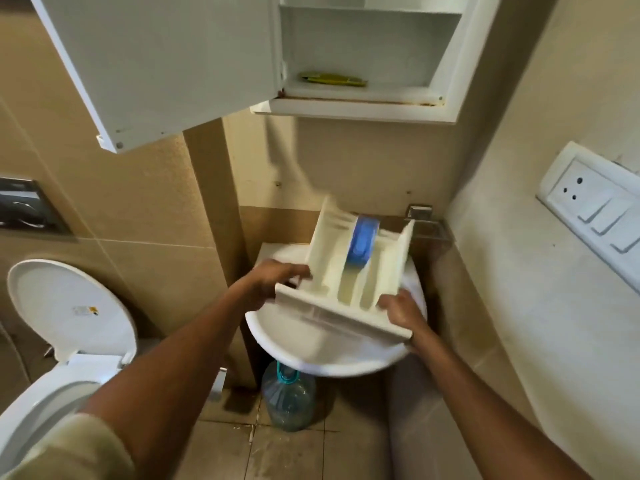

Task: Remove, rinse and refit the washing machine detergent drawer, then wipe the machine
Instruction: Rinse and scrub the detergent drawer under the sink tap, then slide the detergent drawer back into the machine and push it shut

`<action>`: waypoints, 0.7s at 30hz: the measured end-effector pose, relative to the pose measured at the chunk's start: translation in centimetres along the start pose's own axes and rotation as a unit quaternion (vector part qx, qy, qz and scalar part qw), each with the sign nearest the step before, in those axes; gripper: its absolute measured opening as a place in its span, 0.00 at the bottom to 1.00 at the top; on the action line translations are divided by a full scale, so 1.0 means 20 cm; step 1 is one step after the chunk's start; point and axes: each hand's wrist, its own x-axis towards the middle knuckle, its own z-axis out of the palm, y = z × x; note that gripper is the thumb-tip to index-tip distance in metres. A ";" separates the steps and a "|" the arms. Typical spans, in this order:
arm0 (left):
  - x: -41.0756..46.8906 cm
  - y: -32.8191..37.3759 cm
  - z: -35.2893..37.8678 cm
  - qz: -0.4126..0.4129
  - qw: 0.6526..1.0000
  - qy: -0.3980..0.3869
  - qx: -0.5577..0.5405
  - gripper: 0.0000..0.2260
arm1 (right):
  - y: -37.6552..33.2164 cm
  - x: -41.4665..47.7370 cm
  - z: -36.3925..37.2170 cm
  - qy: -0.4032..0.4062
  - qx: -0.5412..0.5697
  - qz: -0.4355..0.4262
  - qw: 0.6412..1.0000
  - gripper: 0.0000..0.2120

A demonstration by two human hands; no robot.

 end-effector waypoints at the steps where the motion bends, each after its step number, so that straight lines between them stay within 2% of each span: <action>1: 0.00 -0.07 0.00 -0.111 0.994 -0.002 0.006 0.13 | 0.04 -0.03 0.01 -0.075 0.051 0.111 0.990 0.09; 2: 0.01 -0.15 -0.01 -0.186 0.982 -0.002 0.009 0.15 | 0.09 -0.05 0.02 -0.118 0.077 0.186 0.972 0.09; 3: 0.01 -0.23 -0.02 -0.226 0.974 -0.003 0.015 0.17 | 0.15 -0.07 0.03 -0.127 0.073 0.218 0.965 0.12; 5: 0.02 -0.32 -0.03 -0.262 0.965 -0.002 0.017 0.24 | 0.26 -0.05 0.03 -0.122 0.028 0.244 0.962 0.12; 7: 0.02 -0.36 -0.05 -0.273 0.962 -0.009 0.004 0.29 | 0.29 -0.03 0.02 -0.127 -0.007 0.228 0.965 0.09; 9: 0.03 -0.37 -0.07 -0.266 0.963 -0.030 -0.002 0.31 | 0.24 -0.03 0.01 -0.129 -0.031 0.227 0.965 0.10; 12: 0.00 -0.36 -0.09 -0.250 0.966 -0.062 0.008 0.29 | 0.14 -0.01 -0.01 -0.152 -0.039 0.217 0.963 0.09; 15: -0.10 -0.35 -0.10 -0.246 0.965 -0.084 -0.043 0.14 | 0.09 0.01 0.01 -0.178 -0.019 0.225 0.958 0.20; 16: -0.12 -0.37 -0.11 -0.235 0.966 -0.081 -0.068 0.12 | 0.08 0.02 0.02 -0.191 0.001 0.230 0.954 0.23; 20: -0.25 -0.55 -0.19 -0.220 0.963 -0.026 -0.157 0.21 | 0.08 0.01 0.14 -0.252 0.032 0.236 0.938 0.23; 21: -0.30 -0.59 -0.21 -0.215 0.963 -0.012 -0.163 0.20 | 0.09 -0.01 0.18 -0.264 0.025 0.238 0.934 0.24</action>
